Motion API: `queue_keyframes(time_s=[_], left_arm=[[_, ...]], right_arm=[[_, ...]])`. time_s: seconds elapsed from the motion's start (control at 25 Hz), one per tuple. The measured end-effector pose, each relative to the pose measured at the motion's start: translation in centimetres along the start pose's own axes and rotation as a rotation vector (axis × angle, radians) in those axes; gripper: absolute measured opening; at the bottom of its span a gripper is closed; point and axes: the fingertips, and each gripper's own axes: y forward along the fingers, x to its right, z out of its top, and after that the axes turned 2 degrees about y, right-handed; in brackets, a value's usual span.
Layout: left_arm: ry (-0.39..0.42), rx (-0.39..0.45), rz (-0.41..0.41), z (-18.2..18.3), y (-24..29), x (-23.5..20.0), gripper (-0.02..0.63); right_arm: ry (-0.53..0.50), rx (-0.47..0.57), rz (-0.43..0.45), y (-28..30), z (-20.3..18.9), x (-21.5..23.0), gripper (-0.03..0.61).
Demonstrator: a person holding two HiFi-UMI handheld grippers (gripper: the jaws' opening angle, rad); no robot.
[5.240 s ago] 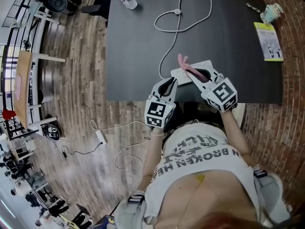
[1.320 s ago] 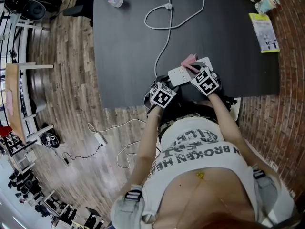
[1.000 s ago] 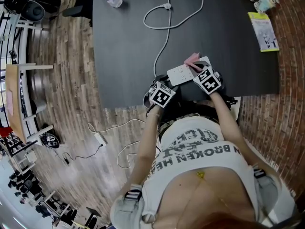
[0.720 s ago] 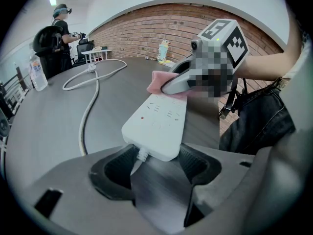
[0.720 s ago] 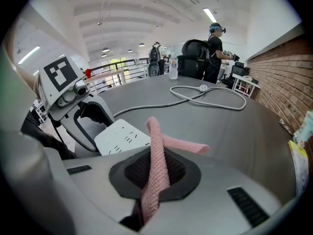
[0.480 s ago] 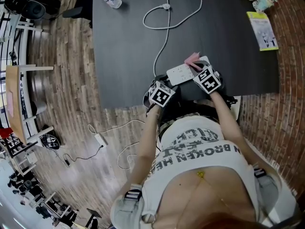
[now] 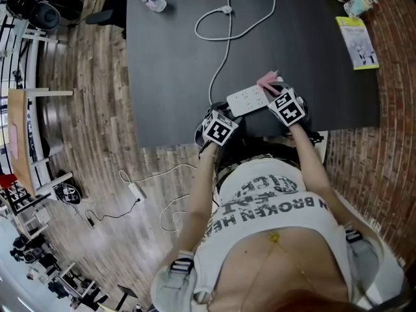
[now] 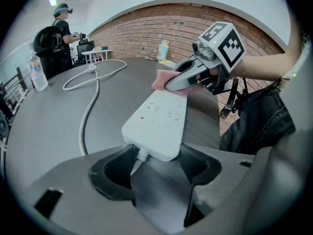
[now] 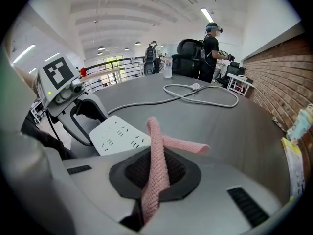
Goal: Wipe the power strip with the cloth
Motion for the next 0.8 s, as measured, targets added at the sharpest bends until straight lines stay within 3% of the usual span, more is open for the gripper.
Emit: queue_keyframes(time_s=[0.8], left_arm=[[-0.004, 0.000, -0.004, -0.5, 0.3, 0.3, 0.275]], right_arm=[[0.039, -0.001, -0.049, -1.1, -1.4, 2.0, 0.017]])
